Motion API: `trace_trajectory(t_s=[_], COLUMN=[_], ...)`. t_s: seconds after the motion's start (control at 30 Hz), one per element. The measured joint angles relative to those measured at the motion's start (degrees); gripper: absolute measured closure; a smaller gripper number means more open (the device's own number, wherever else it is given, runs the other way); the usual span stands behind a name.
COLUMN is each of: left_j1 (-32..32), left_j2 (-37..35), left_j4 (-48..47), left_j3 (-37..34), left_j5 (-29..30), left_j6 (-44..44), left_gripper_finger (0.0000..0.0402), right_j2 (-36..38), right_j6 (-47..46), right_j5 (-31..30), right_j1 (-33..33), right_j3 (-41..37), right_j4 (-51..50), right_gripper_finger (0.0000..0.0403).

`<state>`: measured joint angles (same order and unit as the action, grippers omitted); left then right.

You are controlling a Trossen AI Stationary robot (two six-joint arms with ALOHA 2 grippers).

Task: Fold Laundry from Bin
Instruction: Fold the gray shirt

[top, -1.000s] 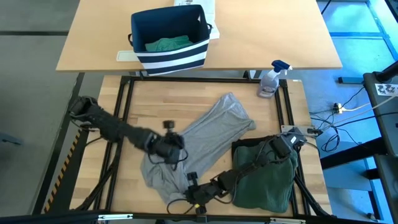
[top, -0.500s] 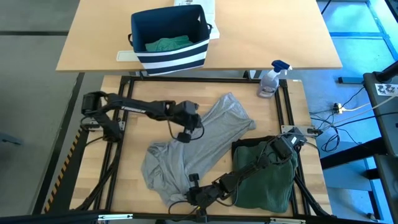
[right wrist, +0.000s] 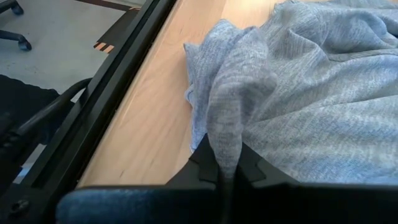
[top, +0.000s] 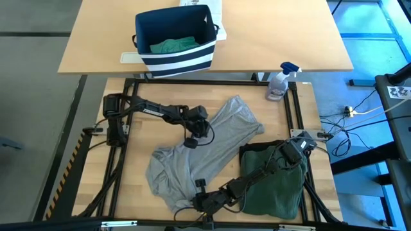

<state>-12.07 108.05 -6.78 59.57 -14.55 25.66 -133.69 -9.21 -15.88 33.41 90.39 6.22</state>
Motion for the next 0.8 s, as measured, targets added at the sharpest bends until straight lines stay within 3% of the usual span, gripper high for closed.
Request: trace_trajectory(t_s=[0.33, 0.5, 0.8], left_j1=[-7.48, -10.24, -9.93], left_j2=[1.13, 0.79, -1.64], left_j4=[-7.21, -15.35, -15.82], left_j3=[0.30, -0.02, -4.92], left_j5=[9.02, 13.20, 18.52], left_j6=[-7.59, -11.80, -22.75], left_gripper_finger=[0.0401, 0.0401, 0.0401], right_j2=[0.30, 1.73, 6.92], right_j6=[-1.89, -3.17, -3.96], right_j5=[3.79, 6.17, 5.93], right_j1=[-0.09, -0.04, 1.13], right_j3=[0.00, 0.13, 0.07], right_j4=[-3.25, -11.03, -30.83], right_gripper_finger=[0.0398, 0.0397, 0.0399])
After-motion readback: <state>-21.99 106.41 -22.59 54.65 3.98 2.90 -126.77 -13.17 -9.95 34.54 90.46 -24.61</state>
